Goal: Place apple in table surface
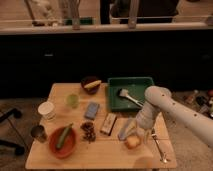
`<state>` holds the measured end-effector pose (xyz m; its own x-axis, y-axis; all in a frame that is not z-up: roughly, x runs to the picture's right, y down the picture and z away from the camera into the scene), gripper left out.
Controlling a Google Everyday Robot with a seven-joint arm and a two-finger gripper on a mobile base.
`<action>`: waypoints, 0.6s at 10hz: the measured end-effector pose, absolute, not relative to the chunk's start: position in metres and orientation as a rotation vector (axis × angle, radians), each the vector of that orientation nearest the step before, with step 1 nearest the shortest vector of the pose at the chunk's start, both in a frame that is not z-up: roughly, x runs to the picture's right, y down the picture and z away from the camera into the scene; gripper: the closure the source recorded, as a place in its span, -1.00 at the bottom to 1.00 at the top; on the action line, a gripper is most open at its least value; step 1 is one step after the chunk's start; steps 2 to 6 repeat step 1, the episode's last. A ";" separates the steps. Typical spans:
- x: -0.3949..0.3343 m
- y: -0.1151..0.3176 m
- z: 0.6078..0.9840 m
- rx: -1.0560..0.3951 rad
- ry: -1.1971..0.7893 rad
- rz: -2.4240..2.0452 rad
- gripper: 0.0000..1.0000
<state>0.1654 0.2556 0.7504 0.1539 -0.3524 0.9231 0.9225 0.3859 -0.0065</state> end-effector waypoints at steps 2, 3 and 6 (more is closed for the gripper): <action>0.166 0.256 0.751 -0.687 -1.031 -1.029 -0.60; 0.166 0.256 0.751 -0.687 -1.031 -1.029 -0.60; 0.166 0.256 0.751 -0.687 -1.031 -1.029 -0.60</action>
